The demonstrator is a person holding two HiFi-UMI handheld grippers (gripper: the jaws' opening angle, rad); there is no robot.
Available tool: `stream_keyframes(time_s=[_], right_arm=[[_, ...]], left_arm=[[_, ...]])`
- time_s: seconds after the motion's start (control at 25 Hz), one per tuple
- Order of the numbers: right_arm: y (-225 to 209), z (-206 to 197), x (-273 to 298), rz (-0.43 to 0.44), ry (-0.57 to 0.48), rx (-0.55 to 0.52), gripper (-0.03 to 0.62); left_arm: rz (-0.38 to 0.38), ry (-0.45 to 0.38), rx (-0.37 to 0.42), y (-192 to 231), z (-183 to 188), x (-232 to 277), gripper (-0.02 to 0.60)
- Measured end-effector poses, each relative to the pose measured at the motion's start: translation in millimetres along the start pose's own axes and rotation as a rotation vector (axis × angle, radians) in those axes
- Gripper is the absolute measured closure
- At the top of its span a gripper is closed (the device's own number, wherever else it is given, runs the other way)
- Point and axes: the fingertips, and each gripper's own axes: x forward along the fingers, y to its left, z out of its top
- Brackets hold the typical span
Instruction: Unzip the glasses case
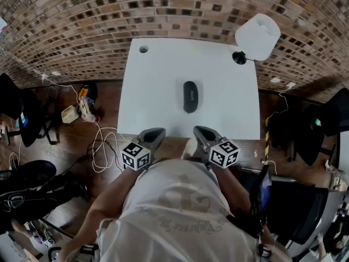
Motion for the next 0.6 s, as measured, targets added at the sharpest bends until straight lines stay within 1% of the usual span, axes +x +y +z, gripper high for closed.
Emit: stream_keyframes(time_s=[0.32,0.6], right_arm=[[-57,25,4,0.024,0.006,0.026,0.586],[-94,33,5,0.060,0.029,0.053,0.585]], left_arm=[[0.032,0.053,-0.021,11,18,61,0.577],[0.023,0.133,0.048,0,20,109,0.577]])
